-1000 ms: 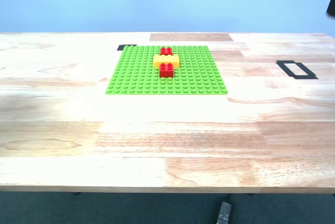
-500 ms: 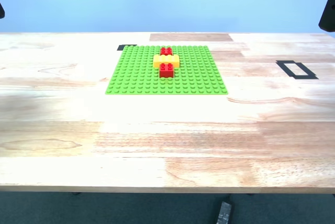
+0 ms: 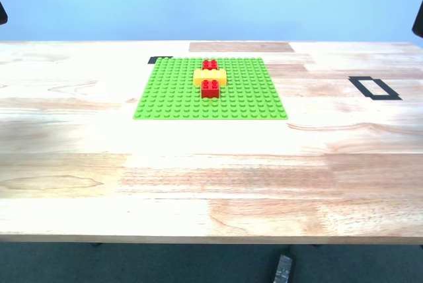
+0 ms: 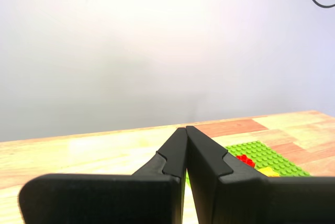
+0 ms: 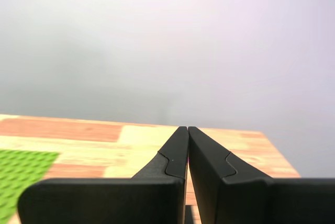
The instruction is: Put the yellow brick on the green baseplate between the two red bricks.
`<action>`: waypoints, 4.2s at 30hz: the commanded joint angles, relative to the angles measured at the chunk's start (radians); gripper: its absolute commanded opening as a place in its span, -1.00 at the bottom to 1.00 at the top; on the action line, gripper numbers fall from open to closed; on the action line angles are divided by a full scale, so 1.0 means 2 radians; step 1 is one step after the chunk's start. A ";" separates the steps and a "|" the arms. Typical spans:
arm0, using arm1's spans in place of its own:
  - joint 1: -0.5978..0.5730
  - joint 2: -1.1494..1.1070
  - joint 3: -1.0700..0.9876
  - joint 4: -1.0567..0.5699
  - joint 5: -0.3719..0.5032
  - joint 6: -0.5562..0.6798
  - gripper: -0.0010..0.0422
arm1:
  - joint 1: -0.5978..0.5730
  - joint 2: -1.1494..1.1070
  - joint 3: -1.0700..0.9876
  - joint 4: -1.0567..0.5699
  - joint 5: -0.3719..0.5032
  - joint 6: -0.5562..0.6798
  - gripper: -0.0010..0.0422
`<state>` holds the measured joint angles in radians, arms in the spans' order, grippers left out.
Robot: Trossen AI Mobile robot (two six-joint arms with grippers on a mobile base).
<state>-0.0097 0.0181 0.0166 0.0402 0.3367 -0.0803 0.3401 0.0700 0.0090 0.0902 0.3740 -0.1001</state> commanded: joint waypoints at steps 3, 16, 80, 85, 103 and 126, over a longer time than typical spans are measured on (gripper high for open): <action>0.000 0.000 0.000 -0.001 0.000 0.001 -0.96 | -0.033 0.000 0.000 -0.001 -0.046 0.001 -0.96; 0.001 0.000 -0.001 -0.001 -0.025 0.000 -0.96 | -0.036 0.001 0.000 -0.004 -0.053 0.001 -0.96; 0.000 0.000 -0.001 -0.002 -0.025 0.001 -0.96 | -0.036 0.001 0.000 -0.004 -0.053 0.001 -0.96; 0.000 0.000 -0.001 -0.002 -0.025 0.001 -0.96 | -0.036 0.001 0.001 -0.004 -0.053 0.001 -0.96; 0.000 0.000 -0.001 -0.002 -0.025 0.000 -0.96 | -0.036 0.001 0.001 -0.004 -0.053 0.002 -0.96; 0.000 0.000 -0.001 -0.002 -0.025 0.001 -0.96 | -0.037 0.001 0.001 -0.004 -0.053 0.001 -0.96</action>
<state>-0.0090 0.0181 0.0147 0.0372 0.2871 -0.0795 0.2668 0.0727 0.0097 0.0814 0.2672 -0.0982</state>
